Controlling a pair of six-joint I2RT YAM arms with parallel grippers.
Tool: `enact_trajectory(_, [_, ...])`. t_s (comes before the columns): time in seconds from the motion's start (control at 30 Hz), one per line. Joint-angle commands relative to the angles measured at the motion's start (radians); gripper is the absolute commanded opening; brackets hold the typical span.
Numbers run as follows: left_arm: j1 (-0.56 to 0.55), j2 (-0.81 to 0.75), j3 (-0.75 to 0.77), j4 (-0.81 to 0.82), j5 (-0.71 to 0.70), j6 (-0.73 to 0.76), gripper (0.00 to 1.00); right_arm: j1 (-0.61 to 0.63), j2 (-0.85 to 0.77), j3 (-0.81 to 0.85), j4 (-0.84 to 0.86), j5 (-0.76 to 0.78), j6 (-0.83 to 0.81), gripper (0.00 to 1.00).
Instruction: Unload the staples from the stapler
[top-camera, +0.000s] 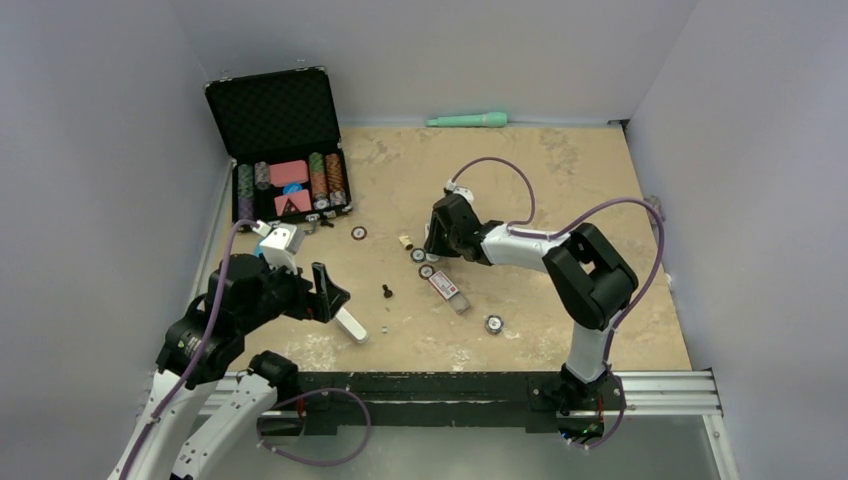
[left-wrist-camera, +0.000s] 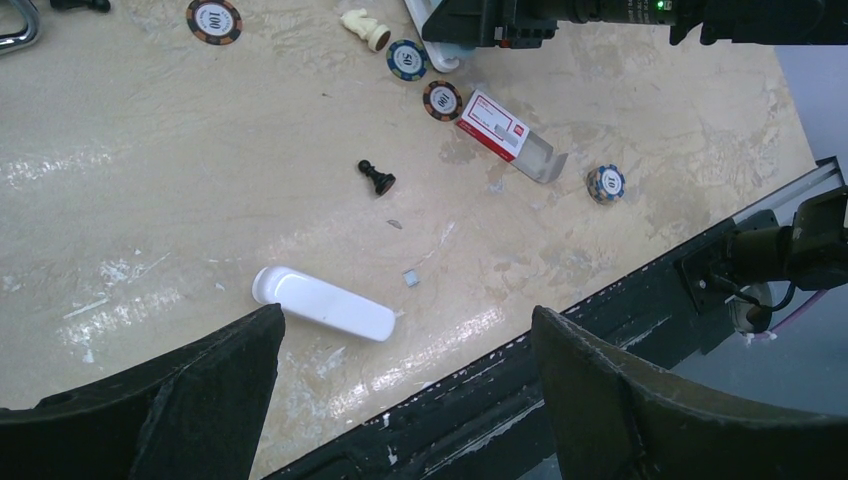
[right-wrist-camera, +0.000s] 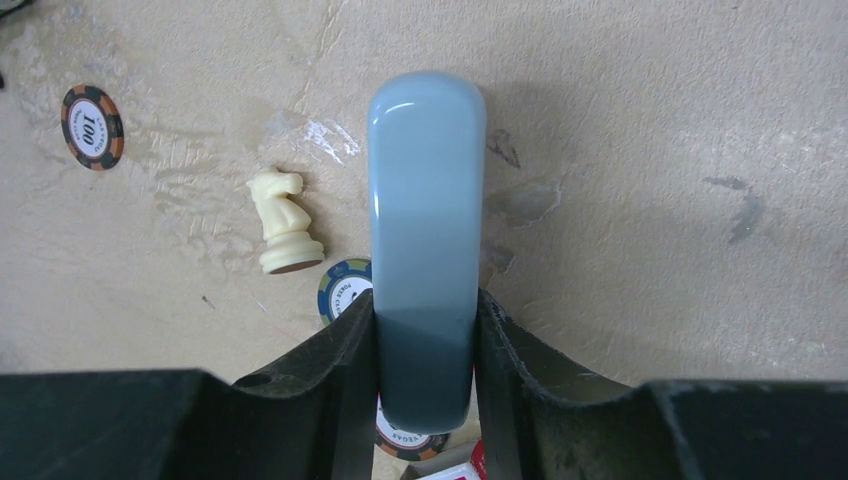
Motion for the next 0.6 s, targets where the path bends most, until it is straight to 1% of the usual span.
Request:
enact_trajectory(0.0, [0.012, 0.01, -0.003, 0.045, 0.015, 0.018, 0.96, 0.011, 0.009, 0.039, -0.096, 0.115, -0.011, 0.32])
enact_trajectory(0.17, [0.013, 0.012, -0.003, 0.047, 0.02, 0.018, 0.96, 0.014, 0.019, 0.055, -0.12, 0.144, -0.025, 0.32])
enact_trajectory(0.23, [0.013, 0.012, -0.004, 0.048, 0.02, 0.018, 0.96, 0.019, 0.021, 0.062, -0.128, 0.15, -0.027, 0.34])
enact_trajectory(0.27, [0.013, 0.012, -0.005, 0.047, 0.02, 0.018, 0.96, 0.024, 0.019, 0.064, -0.129, 0.152, -0.027, 0.37])
enact_trajectory(0.33, [0.015, 0.01, -0.005, 0.047, 0.02, 0.018, 0.96, 0.034, 0.014, 0.07, -0.133, 0.153, -0.029, 0.49])
enact_trajectory(0.4, [0.015, 0.011, -0.005, 0.048, 0.02, 0.018, 0.96, 0.045, 0.003, 0.076, -0.138, 0.155, -0.03, 0.65])
enact_trajectory(0.47, [0.015, 0.012, -0.005, 0.047, 0.02, 0.018, 0.96, 0.056, -0.013, 0.084, -0.151, 0.163, -0.034, 0.71])
enact_trajectory(0.57, [0.015, 0.011, -0.004, 0.048, 0.021, 0.018, 0.96, 0.07, -0.05, 0.103, -0.18, 0.179, -0.036, 0.75])
